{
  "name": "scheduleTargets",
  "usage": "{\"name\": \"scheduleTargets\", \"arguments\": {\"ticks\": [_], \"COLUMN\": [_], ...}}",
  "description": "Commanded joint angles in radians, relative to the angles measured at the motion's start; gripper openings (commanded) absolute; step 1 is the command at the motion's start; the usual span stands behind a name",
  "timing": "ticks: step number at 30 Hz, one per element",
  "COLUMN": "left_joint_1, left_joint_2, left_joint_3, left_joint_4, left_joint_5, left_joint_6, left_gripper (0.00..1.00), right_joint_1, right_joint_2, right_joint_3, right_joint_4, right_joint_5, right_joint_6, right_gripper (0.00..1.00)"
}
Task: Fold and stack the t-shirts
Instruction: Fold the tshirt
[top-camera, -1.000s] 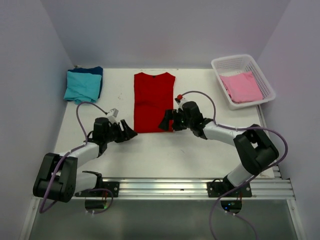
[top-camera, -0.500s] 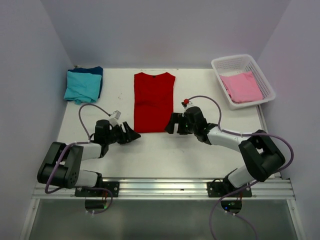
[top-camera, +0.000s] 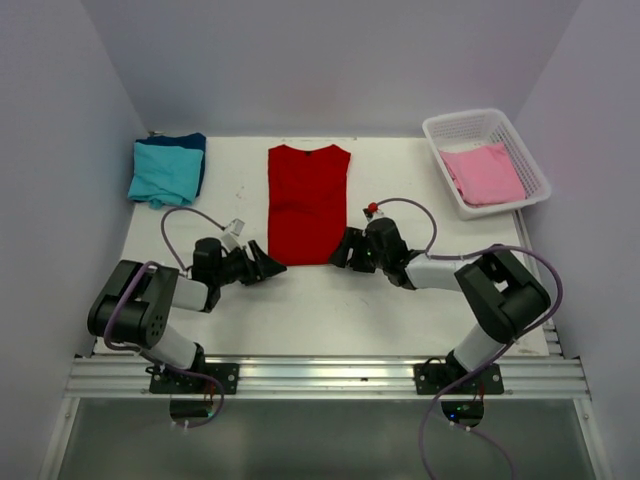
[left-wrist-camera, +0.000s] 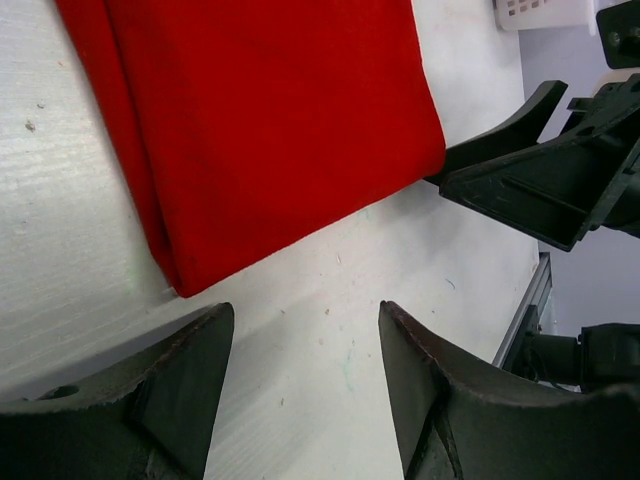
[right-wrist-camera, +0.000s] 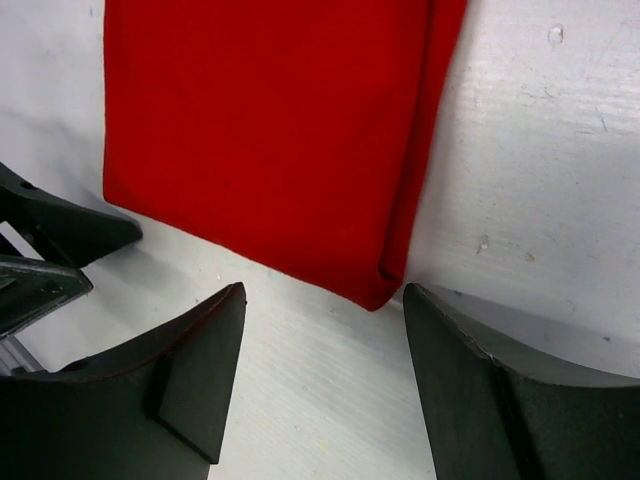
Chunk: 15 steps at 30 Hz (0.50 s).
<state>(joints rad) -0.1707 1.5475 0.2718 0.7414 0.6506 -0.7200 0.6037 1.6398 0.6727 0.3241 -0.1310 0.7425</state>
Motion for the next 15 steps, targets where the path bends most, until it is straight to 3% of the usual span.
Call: {"name": "scheduleTargets", "arguments": {"ticks": [1, 7, 15], "left_joint_1": [0.005, 0.014, 0.019], "left_joint_2": [0.057, 0.092, -0.071], "left_joint_3": [-0.006, 0.001, 0.001], "left_joint_4": [-0.042, -0.049, -0.293], "left_joint_5": [-0.06, -0.115, -0.221], "left_joint_6": [0.025, 0.03, 0.022], "left_gripper": [0.65, 0.63, 0.62], "right_joint_1": [-0.002, -0.005, -0.015], "right_joint_2": [0.049, 0.114, 0.086], "right_joint_3": [-0.009, -0.002, -0.016], "right_joint_4": [0.066, 0.115, 0.093], "right_joint_5": [0.008, 0.002, 0.022], "right_joint_6": [0.029, 0.049, 0.037], "right_gripper": [0.66, 0.6, 0.6]}}
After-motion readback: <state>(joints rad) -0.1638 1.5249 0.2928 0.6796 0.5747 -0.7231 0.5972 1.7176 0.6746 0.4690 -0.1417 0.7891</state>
